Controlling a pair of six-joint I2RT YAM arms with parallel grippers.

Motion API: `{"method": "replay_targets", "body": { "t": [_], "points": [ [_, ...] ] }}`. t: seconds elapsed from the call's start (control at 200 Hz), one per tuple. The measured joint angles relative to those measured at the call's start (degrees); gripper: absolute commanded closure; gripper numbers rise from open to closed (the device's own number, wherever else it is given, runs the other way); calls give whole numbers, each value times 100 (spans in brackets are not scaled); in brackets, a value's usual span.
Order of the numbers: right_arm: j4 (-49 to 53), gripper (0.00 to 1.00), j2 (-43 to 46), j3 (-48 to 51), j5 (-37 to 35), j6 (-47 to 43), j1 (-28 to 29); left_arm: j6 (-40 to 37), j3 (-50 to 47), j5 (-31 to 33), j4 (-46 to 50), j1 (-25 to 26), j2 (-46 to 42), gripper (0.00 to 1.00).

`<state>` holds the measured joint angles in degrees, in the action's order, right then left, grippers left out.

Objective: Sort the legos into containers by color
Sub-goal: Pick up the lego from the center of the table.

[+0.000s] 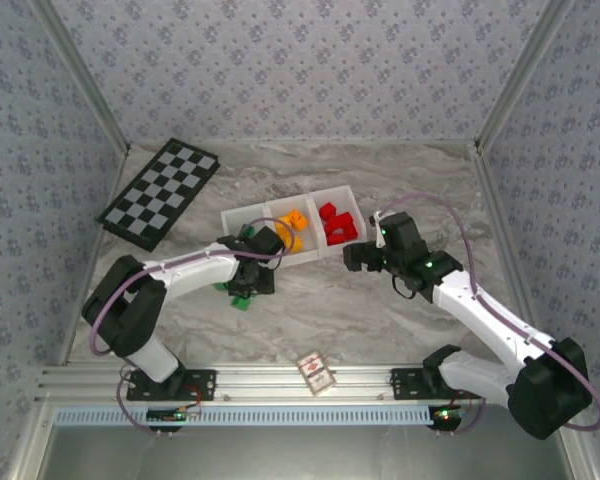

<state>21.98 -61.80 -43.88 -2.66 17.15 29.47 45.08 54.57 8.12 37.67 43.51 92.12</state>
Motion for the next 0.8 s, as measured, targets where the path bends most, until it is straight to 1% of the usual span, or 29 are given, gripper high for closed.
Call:
{"method": "replay_targets", "body": {
  "t": [0.22,0.485,0.645,0.8],
  "points": [
    [2,0,4,13,0,0,-26,-37,129,0,-52,0,205,54],
    [7,0,85,79,2,0,-37,-63,177,-13,-92,11,245,69],
    [7,0,144,90,0,0,-63,-59,177,17,-153,129,153,74],
    [7,0,146,90,-4,0,-76,-61,203,107,-109,195,-350,75]
  ]
}}
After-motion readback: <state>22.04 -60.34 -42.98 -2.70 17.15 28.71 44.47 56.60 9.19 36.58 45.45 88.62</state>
